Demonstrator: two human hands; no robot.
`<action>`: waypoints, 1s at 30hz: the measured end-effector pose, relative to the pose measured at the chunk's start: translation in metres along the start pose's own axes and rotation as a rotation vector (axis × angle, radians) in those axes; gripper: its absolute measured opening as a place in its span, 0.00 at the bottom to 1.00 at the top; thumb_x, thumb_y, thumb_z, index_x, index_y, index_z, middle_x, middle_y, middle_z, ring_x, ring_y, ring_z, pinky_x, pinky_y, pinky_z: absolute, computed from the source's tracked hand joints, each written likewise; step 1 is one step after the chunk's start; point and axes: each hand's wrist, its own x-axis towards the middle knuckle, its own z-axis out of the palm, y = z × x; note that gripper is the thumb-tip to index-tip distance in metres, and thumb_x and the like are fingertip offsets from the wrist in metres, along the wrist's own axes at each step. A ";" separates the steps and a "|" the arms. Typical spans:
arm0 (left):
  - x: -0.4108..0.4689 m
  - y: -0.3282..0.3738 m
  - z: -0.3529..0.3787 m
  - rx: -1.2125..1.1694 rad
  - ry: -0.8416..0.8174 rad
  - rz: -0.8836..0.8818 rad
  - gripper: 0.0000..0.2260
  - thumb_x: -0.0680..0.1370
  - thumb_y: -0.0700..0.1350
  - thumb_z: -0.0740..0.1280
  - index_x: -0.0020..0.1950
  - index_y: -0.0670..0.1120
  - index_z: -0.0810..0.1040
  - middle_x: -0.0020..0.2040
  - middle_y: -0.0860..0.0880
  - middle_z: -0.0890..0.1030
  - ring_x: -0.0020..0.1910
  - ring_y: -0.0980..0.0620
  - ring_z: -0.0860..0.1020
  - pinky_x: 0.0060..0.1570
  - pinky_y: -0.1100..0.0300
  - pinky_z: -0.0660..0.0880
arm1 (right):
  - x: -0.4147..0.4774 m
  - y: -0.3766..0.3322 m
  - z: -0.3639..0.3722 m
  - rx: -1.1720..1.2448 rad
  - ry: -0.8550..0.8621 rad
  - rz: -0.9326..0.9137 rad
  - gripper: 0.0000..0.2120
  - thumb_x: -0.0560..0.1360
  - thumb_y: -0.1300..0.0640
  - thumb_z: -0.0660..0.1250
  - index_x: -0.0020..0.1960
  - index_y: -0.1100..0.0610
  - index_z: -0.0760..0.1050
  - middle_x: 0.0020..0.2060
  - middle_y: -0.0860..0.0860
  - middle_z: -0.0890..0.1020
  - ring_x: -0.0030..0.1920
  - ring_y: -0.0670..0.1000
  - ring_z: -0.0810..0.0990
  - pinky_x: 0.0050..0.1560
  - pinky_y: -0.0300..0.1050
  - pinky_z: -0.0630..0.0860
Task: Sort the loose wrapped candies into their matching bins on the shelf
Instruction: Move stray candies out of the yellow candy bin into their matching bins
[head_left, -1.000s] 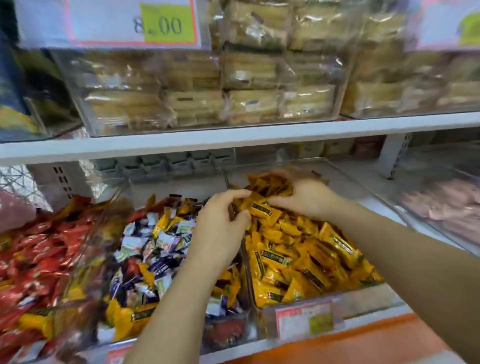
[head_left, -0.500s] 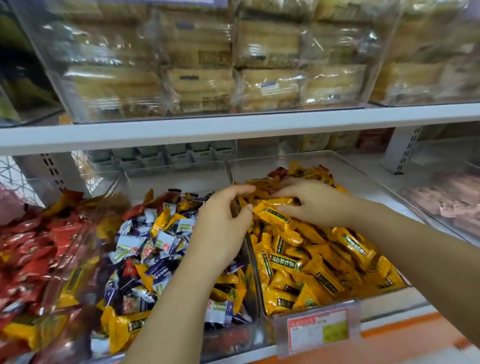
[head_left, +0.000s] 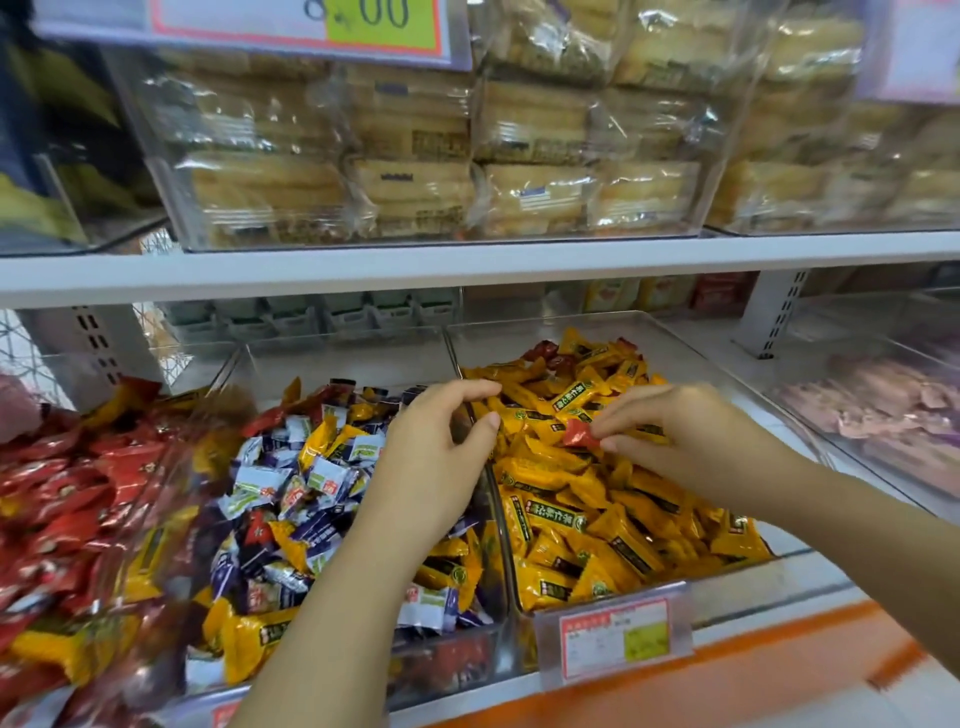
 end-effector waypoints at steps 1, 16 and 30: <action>-0.001 0.002 -0.001 0.001 -0.007 0.015 0.12 0.79 0.48 0.64 0.59 0.62 0.74 0.51 0.63 0.75 0.44 0.68 0.73 0.41 0.73 0.68 | 0.001 -0.005 -0.001 0.054 0.073 0.016 0.06 0.73 0.57 0.70 0.47 0.49 0.84 0.46 0.39 0.82 0.48 0.36 0.77 0.52 0.27 0.70; -0.003 -0.002 -0.018 -0.208 0.185 -0.018 0.10 0.77 0.43 0.68 0.50 0.59 0.77 0.49 0.60 0.80 0.48 0.66 0.78 0.46 0.75 0.72 | 0.061 -0.004 0.034 0.304 0.187 0.274 0.12 0.75 0.61 0.67 0.58 0.52 0.78 0.51 0.46 0.81 0.51 0.44 0.79 0.52 0.33 0.71; 0.006 -0.008 -0.013 -0.198 0.197 -0.068 0.10 0.78 0.43 0.66 0.48 0.60 0.76 0.46 0.61 0.80 0.47 0.67 0.77 0.44 0.79 0.69 | 0.117 0.052 0.034 -0.217 -0.067 0.180 0.24 0.74 0.59 0.69 0.68 0.48 0.69 0.61 0.47 0.78 0.60 0.50 0.76 0.58 0.42 0.70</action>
